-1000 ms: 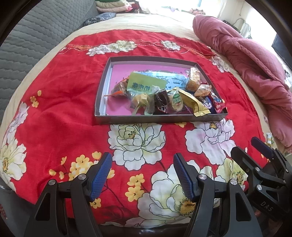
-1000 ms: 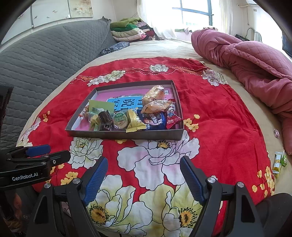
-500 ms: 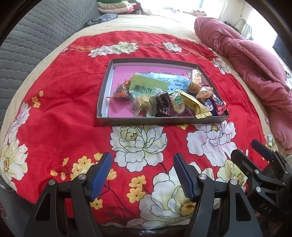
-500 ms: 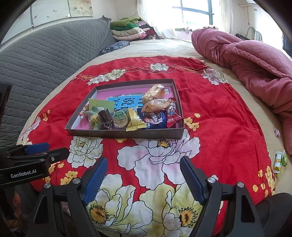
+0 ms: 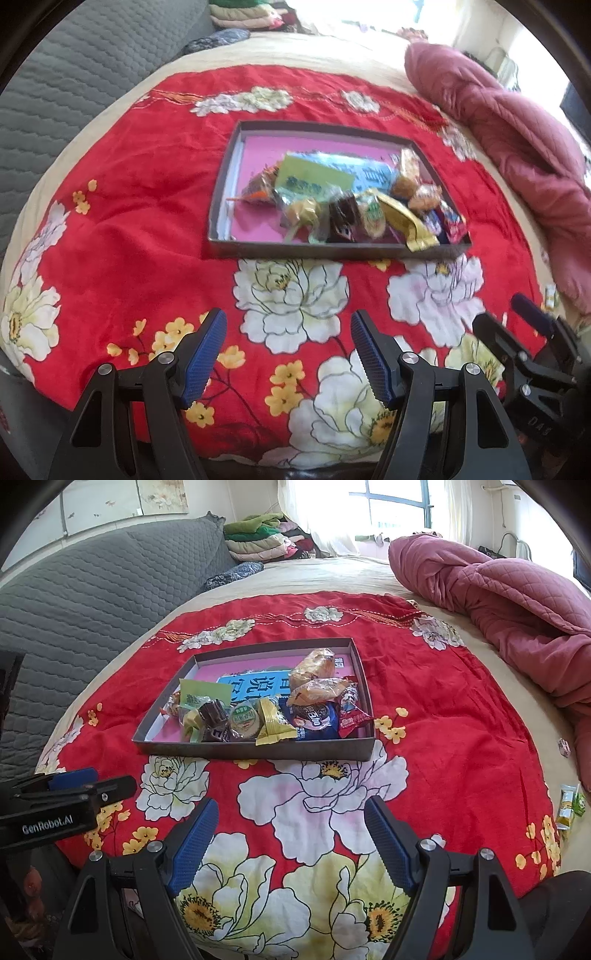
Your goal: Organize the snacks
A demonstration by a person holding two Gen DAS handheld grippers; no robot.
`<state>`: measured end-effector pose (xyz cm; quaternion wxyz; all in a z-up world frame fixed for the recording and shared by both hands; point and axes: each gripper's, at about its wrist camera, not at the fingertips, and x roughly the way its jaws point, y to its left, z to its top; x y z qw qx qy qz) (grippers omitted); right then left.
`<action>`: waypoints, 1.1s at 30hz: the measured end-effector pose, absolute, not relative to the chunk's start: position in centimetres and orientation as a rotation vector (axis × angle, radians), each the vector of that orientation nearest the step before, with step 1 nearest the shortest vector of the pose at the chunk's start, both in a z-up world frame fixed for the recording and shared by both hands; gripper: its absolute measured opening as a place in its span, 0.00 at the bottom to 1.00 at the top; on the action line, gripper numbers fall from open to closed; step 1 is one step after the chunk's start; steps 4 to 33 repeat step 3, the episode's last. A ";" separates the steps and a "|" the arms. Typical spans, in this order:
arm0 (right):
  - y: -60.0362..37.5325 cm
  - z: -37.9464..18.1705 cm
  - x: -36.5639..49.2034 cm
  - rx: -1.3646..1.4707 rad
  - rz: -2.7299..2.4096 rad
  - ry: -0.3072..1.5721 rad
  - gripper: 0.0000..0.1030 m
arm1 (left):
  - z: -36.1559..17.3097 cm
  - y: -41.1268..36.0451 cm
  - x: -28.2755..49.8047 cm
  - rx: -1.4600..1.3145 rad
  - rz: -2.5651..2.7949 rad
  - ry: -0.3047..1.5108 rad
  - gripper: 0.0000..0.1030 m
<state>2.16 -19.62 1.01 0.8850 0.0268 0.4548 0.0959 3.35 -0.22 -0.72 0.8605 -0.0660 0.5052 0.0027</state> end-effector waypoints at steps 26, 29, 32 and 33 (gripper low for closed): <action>-19.6 0.8 2.5 0.070 0.219 0.941 0.78 | -0.4 0.9 3.6 -0.172 0.030 1.007 0.69; -19.6 0.8 2.5 0.070 0.219 0.941 0.78 | -0.4 0.9 3.6 -0.172 0.030 1.007 0.69; -19.6 0.8 2.5 0.070 0.219 0.941 0.78 | -0.4 0.9 3.6 -0.172 0.030 1.007 0.69; -19.6 0.8 2.5 0.070 0.219 0.941 0.78 | -0.4 0.9 3.6 -0.172 0.030 1.007 0.69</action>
